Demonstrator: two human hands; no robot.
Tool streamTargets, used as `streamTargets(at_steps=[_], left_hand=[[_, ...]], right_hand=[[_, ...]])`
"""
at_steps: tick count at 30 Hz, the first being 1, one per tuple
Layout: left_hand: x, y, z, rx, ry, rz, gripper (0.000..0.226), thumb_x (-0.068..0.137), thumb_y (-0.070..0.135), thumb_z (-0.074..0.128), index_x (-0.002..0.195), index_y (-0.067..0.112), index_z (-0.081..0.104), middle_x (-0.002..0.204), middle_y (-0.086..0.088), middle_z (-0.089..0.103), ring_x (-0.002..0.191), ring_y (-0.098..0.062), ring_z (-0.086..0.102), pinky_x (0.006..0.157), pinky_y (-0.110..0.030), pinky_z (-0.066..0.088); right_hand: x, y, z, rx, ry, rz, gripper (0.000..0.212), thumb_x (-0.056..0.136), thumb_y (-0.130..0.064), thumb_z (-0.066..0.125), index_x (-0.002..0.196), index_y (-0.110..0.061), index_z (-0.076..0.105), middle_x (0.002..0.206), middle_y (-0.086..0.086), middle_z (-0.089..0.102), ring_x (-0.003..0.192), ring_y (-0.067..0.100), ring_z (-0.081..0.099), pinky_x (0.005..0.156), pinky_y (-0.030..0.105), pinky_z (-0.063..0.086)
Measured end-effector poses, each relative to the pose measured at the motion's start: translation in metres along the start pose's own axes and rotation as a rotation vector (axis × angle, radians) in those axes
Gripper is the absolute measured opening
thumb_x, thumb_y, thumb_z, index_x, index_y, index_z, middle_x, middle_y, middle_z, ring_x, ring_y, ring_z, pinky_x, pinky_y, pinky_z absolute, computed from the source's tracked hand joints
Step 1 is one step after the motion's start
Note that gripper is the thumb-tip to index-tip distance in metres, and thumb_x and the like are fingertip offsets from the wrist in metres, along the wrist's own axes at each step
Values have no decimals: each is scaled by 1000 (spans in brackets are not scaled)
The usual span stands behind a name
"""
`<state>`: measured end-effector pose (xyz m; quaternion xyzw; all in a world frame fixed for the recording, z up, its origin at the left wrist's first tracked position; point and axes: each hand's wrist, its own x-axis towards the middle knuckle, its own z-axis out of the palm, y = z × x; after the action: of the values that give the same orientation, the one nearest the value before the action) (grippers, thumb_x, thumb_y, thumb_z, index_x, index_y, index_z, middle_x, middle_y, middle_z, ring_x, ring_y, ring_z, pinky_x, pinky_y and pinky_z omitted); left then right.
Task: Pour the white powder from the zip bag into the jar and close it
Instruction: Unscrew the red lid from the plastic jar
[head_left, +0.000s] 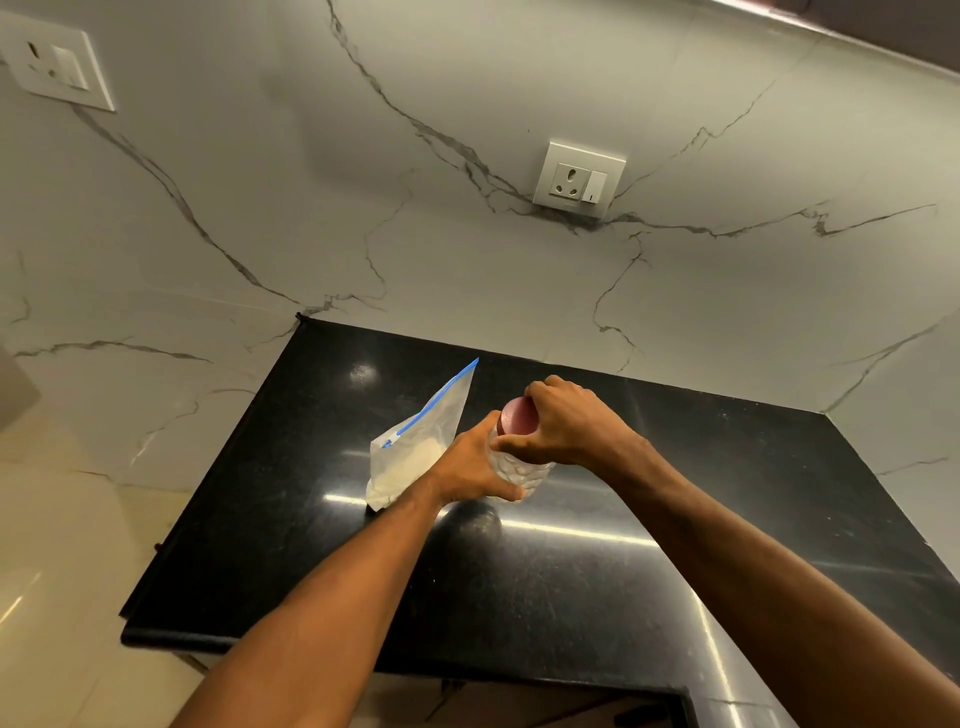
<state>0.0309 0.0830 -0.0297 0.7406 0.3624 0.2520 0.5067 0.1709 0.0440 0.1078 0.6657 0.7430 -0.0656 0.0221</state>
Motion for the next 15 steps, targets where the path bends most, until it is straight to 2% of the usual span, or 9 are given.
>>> streamTargets(at_steps=[2,4,7,10,13,15], left_hand=[[0,1,1,6,-3,3,91,70,29,90,143,29,36,131,2,61,119,-16,61,104,-36,52],[0,1,3,10,-13,0,92,72,28,89,145,28,34,134,0,59,122,-18,60,107,-38,50],[0,2,4,-31,-32,-10,94,72,25,89,146,28,31,140,-2,54,129,-21,55,111,-42,46],[-1,2,7,-34,-32,-9,94,74,27,87,146,32,27,145,-1,50,134,-20,50,114,-40,42],[0,4,8,-41,-27,-9,93,73,25,88,144,31,29,143,-1,51,132,-21,52,112,-41,44],[2,5,8,-31,-19,-5,94,71,24,89,145,27,32,138,-2,55,127,-20,56,109,-42,48]], right_hand=[[0,1,3,-3,14,13,71,76,-65,68,125,-15,53,119,6,61,95,17,54,83,29,51],[1,2,3,30,-14,-10,71,76,-60,72,128,-17,51,122,5,59,98,16,52,81,26,49],[2,7,0,45,-82,-82,77,75,-51,79,137,-21,45,133,3,52,114,18,49,87,27,47],[1,12,-5,11,-132,-150,83,74,-45,82,142,-27,39,142,-1,45,128,23,40,97,36,44],[1,18,-5,58,-123,-123,85,74,-53,78,144,-25,38,143,1,45,128,22,43,98,35,44],[-1,21,-3,96,-70,-33,83,74,-64,72,138,-19,43,136,5,51,117,21,51,93,31,47]])
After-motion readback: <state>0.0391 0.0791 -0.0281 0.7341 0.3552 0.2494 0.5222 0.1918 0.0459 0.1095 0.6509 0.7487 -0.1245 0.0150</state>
